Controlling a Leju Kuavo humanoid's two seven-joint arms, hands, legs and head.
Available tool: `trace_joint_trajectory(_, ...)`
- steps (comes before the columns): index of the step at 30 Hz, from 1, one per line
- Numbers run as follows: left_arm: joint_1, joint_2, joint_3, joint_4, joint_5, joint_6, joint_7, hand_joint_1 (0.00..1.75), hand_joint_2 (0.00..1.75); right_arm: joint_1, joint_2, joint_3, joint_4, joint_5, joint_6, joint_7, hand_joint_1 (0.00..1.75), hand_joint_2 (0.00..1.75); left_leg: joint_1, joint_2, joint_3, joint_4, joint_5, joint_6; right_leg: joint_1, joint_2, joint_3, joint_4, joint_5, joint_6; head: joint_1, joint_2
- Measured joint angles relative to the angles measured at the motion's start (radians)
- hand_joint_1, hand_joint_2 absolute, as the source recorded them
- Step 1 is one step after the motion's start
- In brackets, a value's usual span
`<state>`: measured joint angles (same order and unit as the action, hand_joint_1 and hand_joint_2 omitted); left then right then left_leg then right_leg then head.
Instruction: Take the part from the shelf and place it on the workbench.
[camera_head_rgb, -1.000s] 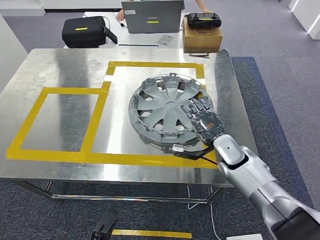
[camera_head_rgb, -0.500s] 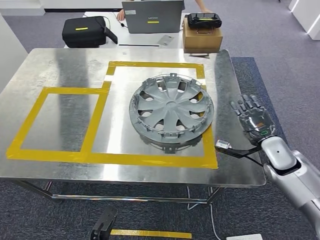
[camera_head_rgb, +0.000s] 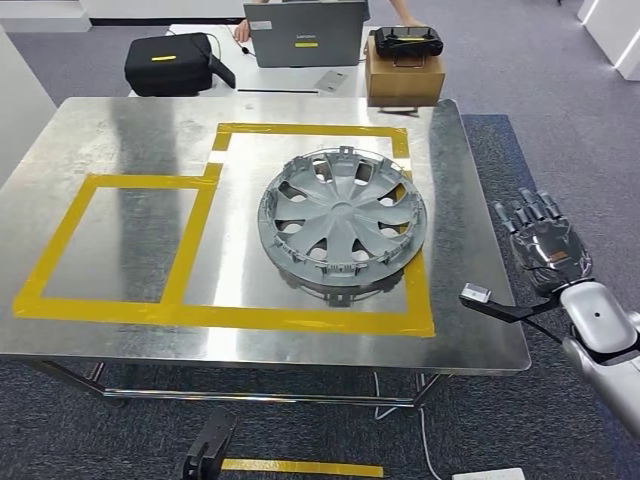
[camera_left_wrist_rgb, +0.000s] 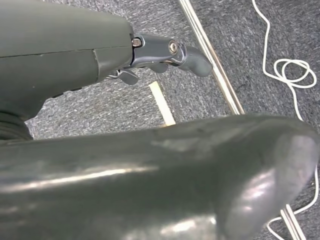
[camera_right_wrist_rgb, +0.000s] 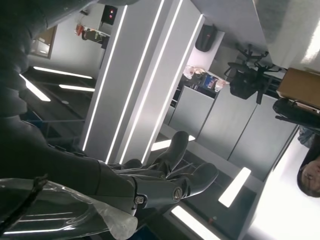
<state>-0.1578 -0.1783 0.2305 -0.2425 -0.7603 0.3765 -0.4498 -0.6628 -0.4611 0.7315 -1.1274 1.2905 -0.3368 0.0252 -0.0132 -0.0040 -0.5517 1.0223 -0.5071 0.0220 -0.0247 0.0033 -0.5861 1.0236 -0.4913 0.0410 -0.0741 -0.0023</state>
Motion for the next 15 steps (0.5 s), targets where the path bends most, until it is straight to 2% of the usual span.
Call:
trace_joint_trajectory(4,-0.001,-0.002,0.001,0.0,0.005,0.001,-0.002,0.0,0.0,0.015,-0.022,-0.009,-0.016,-0.004,0.0,0.011,0.0,1.75,0.0,-0.001,0.0,0.0,0.0,0.0,0.0,-0.002,0.0,0.0,0.0,0.0,0.0,0.0)
trace_joint_trajectory(6,-0.002,-0.002,0.002,0.0,0.012,0.004,-0.005,0.0,0.0,0.05,-0.07,-0.035,-0.049,-0.021,-0.005,0.025,0.0,1.75,0.0,-0.005,0.0,0.001,0.0,0.0,0.0,-0.007,0.001,-0.001,-0.001,0.001,0.0,0.0)
trace_joint_trajectory(8,0.0,-0.002,0.007,0.0,0.02,0.009,-0.007,0.0,0.0,0.12,-0.146,-0.097,-0.1,-0.052,-0.018,0.033,0.0,1.75,-0.001,-0.012,0.0,0.002,0.0,0.001,0.0,-0.013,0.003,-0.002,-0.002,0.002,0.0,0.0)
trace_joint_trajectory(10,0.002,-0.002,0.015,0.0,0.031,0.016,-0.011,0.0,0.0,0.238,-0.233,-0.2,-0.165,-0.088,-0.044,0.04,0.0,1.75,0.0,-0.016,0.0,0.002,-0.002,0.003,0.0,-0.017,0.007,-0.004,-0.003,0.004,0.0,0.0)
trace_joint_trajectory(12,0.005,-0.001,0.025,0.0,0.044,0.023,-0.017,0.0,0.0,0.409,-0.302,-0.349,-0.236,-0.113,-0.075,0.034,0.0,1.75,0.0,-0.019,0.0,0.001,-0.004,0.006,0.0,-0.02,0.01,-0.006,-0.005,0.006,0.0,0.0)
trace_joint_trajectory(13,0.008,-0.001,0.029,0.0,0.05,0.027,-0.019,0.0,0.0,0.503,-0.321,-0.438,-0.273,-0.117,-0.089,0.02,0.0,1.75,0.0,-0.019,0.0,0.001,-0.005,0.007,0.0,-0.021,0.011,-0.006,-0.006,0.007,0.0,0.0)
trace_joint_trajectory(15,0.014,0.0,0.04,0.0,0.067,0.036,-0.025,0.0,0.0,0.68,-0.32,-0.63,-0.339,-0.106,-0.106,-0.031,0.0,1.75,0.0,-0.019,0.0,0.0,-0.007,0.008,0.001,-0.02,0.011,-0.007,-0.007,0.007,0.0,0.0)
